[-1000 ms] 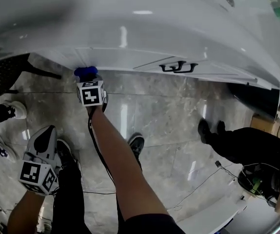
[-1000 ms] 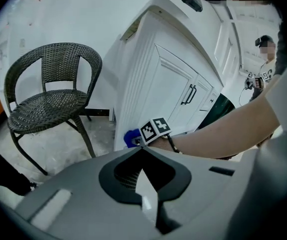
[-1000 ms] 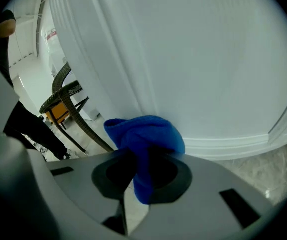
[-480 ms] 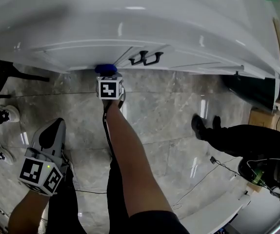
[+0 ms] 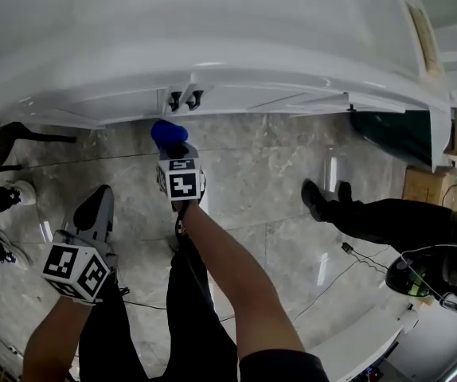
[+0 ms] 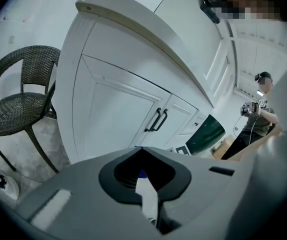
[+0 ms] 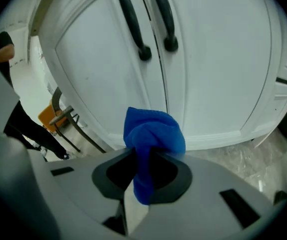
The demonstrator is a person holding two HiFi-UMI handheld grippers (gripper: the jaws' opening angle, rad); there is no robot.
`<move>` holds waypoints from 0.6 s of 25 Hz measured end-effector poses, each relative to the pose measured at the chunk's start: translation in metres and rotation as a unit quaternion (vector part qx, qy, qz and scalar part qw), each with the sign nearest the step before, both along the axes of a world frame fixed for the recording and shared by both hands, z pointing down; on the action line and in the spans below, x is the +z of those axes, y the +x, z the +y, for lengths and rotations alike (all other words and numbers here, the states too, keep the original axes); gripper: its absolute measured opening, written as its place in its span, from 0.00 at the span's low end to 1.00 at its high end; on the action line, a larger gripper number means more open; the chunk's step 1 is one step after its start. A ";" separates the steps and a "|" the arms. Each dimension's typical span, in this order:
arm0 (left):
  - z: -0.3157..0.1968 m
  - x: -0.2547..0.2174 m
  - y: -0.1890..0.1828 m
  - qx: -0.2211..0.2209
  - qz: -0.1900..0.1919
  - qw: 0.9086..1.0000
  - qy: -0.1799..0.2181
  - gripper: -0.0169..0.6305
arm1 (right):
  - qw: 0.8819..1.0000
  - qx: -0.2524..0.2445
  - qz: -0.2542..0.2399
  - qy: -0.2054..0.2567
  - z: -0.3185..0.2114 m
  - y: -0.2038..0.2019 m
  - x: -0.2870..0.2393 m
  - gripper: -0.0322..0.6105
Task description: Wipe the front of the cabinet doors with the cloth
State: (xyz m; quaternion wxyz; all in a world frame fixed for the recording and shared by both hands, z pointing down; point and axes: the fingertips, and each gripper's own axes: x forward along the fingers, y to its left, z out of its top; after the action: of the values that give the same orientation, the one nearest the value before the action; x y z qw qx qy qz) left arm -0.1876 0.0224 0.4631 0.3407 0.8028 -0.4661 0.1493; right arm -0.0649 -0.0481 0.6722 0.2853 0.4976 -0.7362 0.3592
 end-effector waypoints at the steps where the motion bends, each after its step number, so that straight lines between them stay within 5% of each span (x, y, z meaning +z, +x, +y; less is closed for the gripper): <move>1: -0.001 -0.007 0.002 0.002 -0.001 1.000 0.003 0.02 | 1.000 -0.003 -0.013 0.005 0.004 -0.003 -0.017 0.13; 9: 0.013 -0.110 -0.069 -0.035 -0.054 0.997 0.033 0.02 | 0.992 -0.036 -0.106 0.051 0.090 -0.027 -0.224 0.13; 12: 0.012 -0.205 -0.074 0.017 -0.099 0.985 0.138 0.02 | 0.987 -0.015 -0.100 0.125 0.095 -0.016 -0.337 0.13; 15: 0.007 -0.320 -0.054 0.068 -0.119 0.958 0.253 0.03 | 0.969 0.000 -0.066 0.237 0.087 0.008 -0.477 0.13</move>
State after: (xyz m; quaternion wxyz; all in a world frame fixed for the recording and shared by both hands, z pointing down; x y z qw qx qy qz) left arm -0.2418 0.0294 0.1433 0.0575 0.8691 -0.4699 0.1436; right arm -0.0571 0.0392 0.1949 0.1101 0.5262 -0.8175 0.2065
